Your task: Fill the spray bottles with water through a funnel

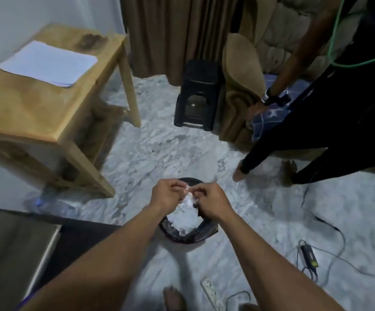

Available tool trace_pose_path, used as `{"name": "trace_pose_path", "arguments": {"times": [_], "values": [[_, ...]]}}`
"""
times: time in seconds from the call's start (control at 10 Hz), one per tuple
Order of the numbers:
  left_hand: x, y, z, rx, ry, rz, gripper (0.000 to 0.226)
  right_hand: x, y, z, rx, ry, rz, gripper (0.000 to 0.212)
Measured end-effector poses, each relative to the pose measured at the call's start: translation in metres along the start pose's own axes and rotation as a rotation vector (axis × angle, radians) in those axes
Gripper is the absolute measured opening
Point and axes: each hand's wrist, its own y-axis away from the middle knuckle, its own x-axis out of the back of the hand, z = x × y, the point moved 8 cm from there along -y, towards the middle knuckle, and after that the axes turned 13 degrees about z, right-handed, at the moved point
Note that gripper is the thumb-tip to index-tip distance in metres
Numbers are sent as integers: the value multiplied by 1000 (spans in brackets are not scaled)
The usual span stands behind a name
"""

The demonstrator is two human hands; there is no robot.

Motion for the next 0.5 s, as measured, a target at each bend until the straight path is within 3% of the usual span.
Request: {"name": "trace_pose_path", "arguments": {"times": [0.3,0.4,0.5], "values": [[-42,-60,-52,-107,-330,-9,27,-30,-53,80,-92,190,-59,29],[-20,-32,-64,-53,-274,28,24,-25,-35,80,-138,128,-76,23],[11,41,-99,93,-195,12,21,-30,27,69,-240,110,-216,27]]}}
